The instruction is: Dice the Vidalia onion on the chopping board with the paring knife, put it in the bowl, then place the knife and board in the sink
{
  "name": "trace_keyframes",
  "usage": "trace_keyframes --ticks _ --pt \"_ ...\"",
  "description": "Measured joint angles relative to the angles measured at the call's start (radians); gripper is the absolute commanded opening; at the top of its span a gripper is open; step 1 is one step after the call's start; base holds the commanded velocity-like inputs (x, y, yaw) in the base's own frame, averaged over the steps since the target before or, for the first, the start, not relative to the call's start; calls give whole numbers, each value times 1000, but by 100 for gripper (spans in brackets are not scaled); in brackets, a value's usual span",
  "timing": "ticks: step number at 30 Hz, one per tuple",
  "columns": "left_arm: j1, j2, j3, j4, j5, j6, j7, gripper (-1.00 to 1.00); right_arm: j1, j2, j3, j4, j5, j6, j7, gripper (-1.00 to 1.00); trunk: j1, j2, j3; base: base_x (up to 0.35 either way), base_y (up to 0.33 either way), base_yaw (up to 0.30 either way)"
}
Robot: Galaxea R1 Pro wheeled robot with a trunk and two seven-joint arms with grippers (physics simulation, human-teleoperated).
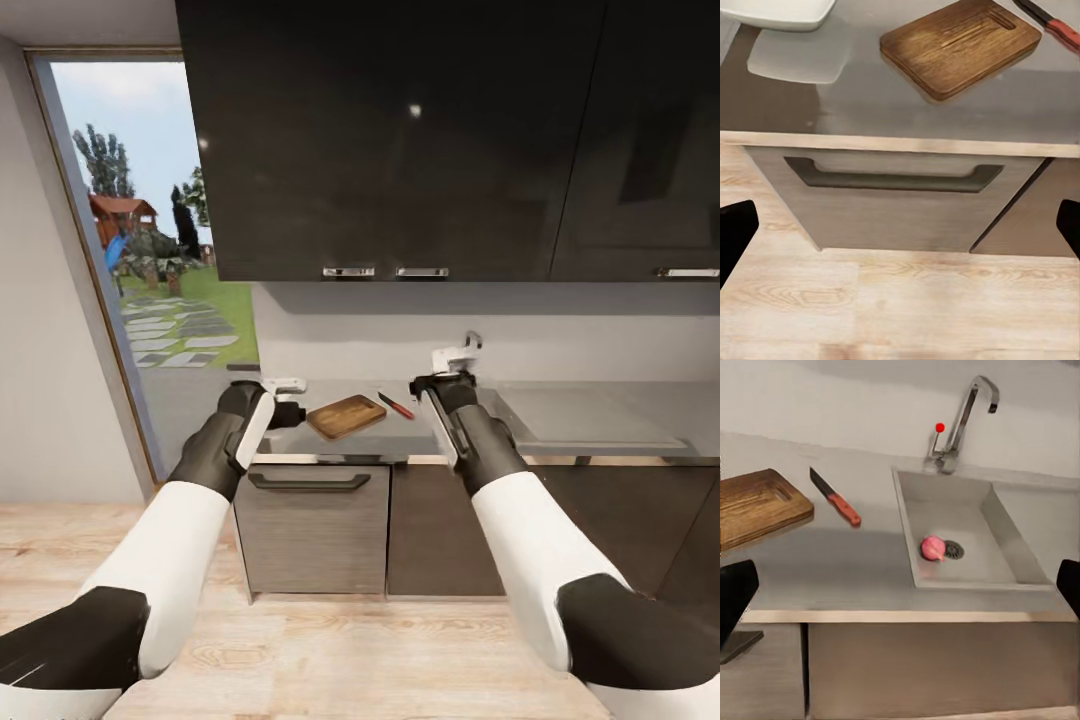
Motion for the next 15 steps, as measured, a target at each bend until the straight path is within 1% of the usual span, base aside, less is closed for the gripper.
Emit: trace_keyframes --ticks 1,2,6,8,10,15 --pt "-3 1 -2 7 1 -11 -1 100 -43 1 -1 56 -16 -21 4 100 0 0 0 0 0 0" --pt "-3 3 -4 4 2 -14 -1 100 -53 2 -1 68 -26 -25 5 100 0 0 0 0 0 0" --pt "-4 10 -9 -24 2 -17 -2 100 -63 0 -1 82 -64 -29 9 100 0 0 0 0 0 0" --pt "-4 20 -11 -44 0 -18 -2 100 -65 -2 1 86 -83 -30 20 100 0 0 0 0 0 0" --pt "-4 29 -12 -53 1 -18 -2 100 -66 -3 2 90 -92 -31 40 100 0 0 0 0 0 0" --pt "-5 34 -13 -51 1 -19 -1 100 -67 -6 3 113 -96 -33 85 100 0 0 0 55 -5 0"
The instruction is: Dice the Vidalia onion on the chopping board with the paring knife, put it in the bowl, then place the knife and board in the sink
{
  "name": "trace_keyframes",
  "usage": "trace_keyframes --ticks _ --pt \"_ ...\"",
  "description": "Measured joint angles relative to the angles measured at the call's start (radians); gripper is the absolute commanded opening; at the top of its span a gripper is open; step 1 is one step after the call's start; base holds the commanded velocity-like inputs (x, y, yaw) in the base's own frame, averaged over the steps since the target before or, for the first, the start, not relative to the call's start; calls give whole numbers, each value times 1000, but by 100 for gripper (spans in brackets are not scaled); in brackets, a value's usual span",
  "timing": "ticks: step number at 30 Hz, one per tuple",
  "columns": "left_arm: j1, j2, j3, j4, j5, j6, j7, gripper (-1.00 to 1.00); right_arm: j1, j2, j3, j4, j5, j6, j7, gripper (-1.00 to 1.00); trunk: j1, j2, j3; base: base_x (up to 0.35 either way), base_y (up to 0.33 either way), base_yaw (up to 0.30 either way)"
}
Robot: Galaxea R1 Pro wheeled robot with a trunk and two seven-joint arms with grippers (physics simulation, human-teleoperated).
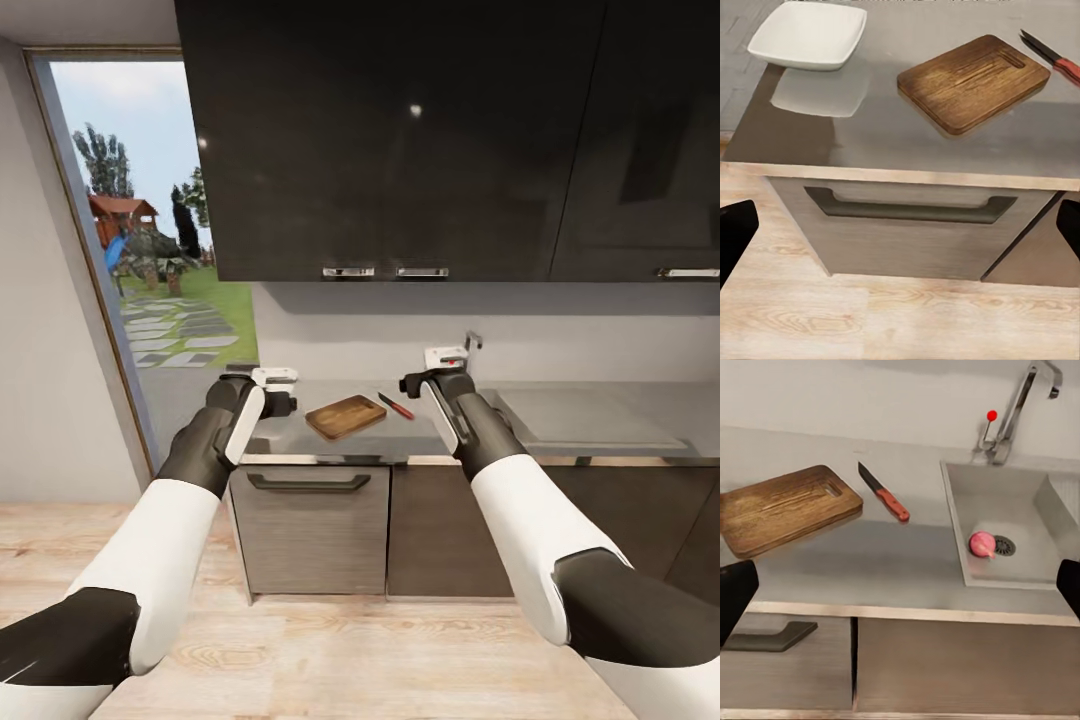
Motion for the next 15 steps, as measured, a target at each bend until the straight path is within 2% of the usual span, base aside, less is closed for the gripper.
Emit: trace_keyframes --ticks 7,15 --pt "0 0 -1 17 0 -1 0 100 1 -12 0 45 0 -7 34 100 0 0 0 201 -117 0" --pt "0 0 -1 33 0 -4 1 100 1 -17 -1 135 0 -102 80 100 0 0 0 254 -198 0"
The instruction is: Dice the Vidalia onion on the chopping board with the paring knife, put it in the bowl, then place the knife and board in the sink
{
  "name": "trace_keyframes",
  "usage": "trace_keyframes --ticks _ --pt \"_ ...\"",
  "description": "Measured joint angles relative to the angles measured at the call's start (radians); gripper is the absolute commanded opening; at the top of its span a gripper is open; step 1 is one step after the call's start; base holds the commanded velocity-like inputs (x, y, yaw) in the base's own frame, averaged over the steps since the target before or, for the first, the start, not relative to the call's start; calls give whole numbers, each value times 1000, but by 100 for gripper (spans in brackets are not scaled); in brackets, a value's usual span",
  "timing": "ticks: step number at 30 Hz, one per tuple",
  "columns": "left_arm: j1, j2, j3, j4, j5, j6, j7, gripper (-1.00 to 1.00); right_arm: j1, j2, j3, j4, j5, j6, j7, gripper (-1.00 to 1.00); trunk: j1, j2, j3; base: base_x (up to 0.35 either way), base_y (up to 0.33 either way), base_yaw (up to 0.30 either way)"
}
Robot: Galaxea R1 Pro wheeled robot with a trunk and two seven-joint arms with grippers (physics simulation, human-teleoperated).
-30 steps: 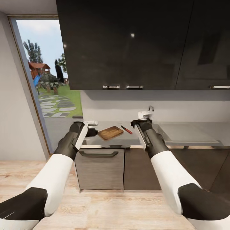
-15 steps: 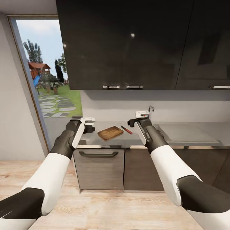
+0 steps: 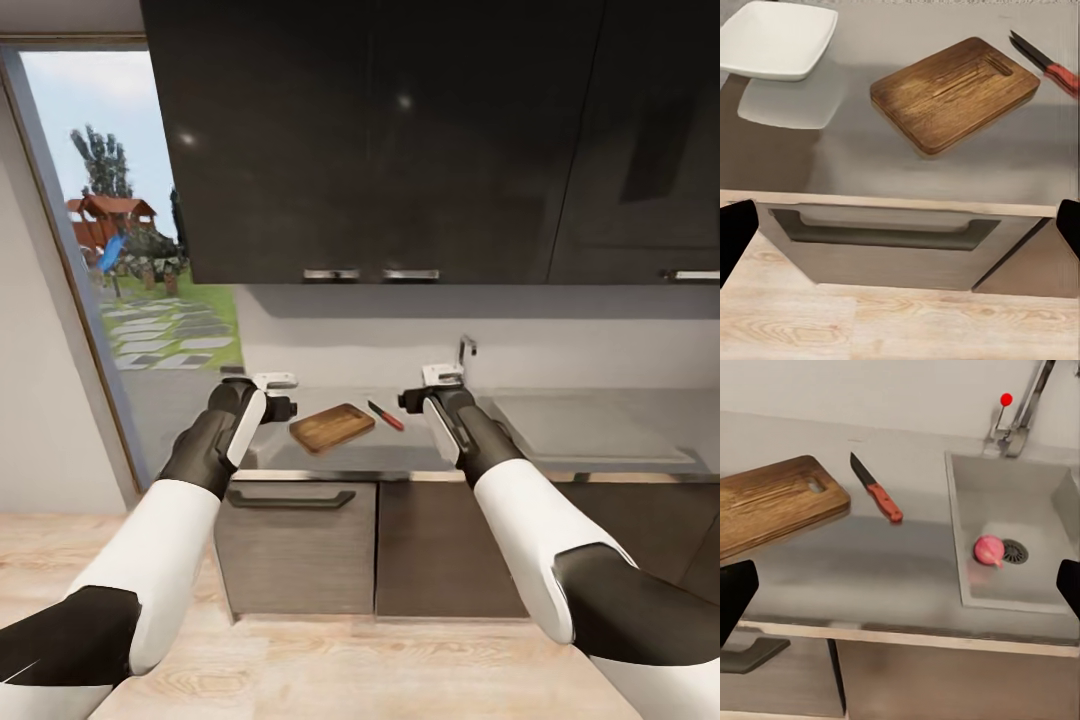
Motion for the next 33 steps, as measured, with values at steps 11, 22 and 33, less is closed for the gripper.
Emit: trace_keyframes --ticks 11,22,33 --pt "0 1 1 16 -5 -2 0 100 0 -11 1 32 -1 -24 35 100 0 0 0 252 -234 0" --pt "0 1 1 18 -6 -2 0 100 0 -10 2 36 -1 -24 112 100 0 0 0 217 -138 0" --pt "0 1 1 13 -6 -1 0 100 0 0 5 118 2 -26 157 100 0 0 0 261 106 0"
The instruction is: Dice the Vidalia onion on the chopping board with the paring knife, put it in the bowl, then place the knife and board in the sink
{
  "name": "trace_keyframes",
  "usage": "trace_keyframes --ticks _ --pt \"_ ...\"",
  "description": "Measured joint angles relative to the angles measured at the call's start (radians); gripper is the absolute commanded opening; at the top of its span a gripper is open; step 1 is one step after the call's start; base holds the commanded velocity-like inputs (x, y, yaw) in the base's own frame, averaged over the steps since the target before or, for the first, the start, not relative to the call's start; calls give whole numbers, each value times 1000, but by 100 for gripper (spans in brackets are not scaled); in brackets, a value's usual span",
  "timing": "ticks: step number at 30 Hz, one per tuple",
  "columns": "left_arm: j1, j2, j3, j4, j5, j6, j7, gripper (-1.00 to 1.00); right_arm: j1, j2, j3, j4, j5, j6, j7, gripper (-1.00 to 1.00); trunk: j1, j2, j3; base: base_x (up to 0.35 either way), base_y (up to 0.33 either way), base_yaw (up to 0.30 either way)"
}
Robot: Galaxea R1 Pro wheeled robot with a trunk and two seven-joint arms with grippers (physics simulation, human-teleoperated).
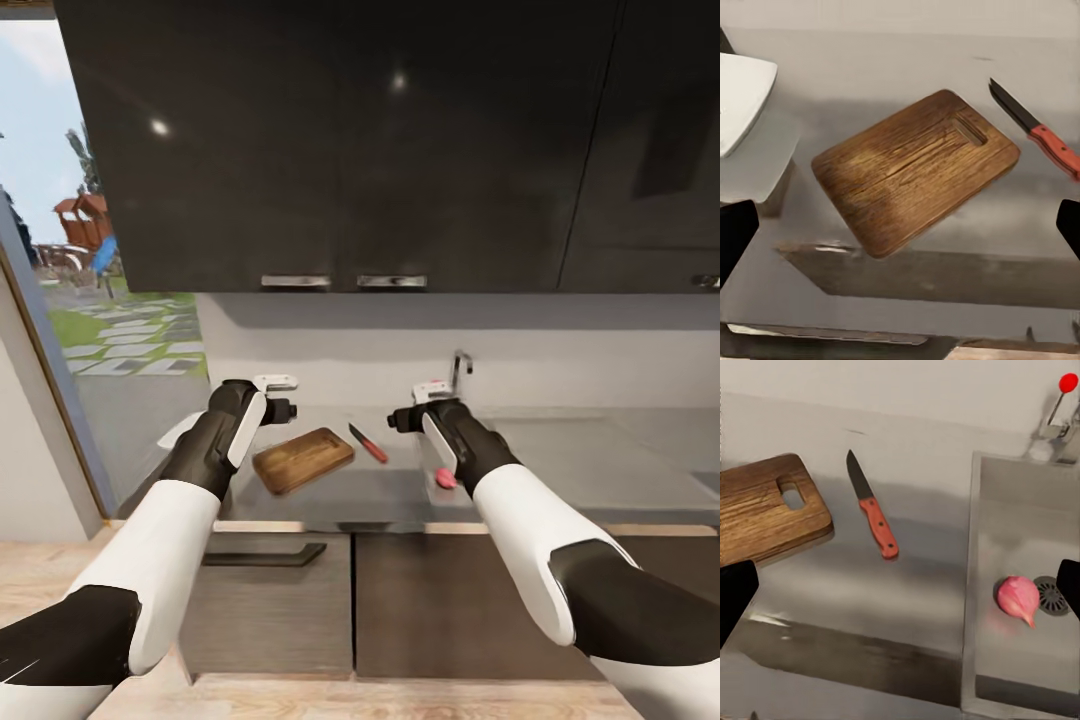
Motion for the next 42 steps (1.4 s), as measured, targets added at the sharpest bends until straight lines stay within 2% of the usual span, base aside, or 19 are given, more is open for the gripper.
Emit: trace_keyframes --ticks 7,14,21,25,42 --pt "0 0 0 -6 -1 0 1 100 0 1 -1 33 0 -6 1 100 0 0 0 248 169 0" --pt "0 0 0 -11 -2 0 2 100 0 -1 -2 77 0 -69 8 100 0 0 0 56 37 0" --pt "0 0 0 -5 -2 0 4 100 0 -8 -1 95 2 -87 99 100 0 0 0 7 4 0" --pt "0 0 0 -1 -2 0 4 100 0 -10 -2 102 5 -117 126 100 0 0 0 1 0 0" --pt "5 15 0 2 -4 -1 5 100 0 -12 -2 125 26 -183 137 100 1 0 -9 0 0 0"
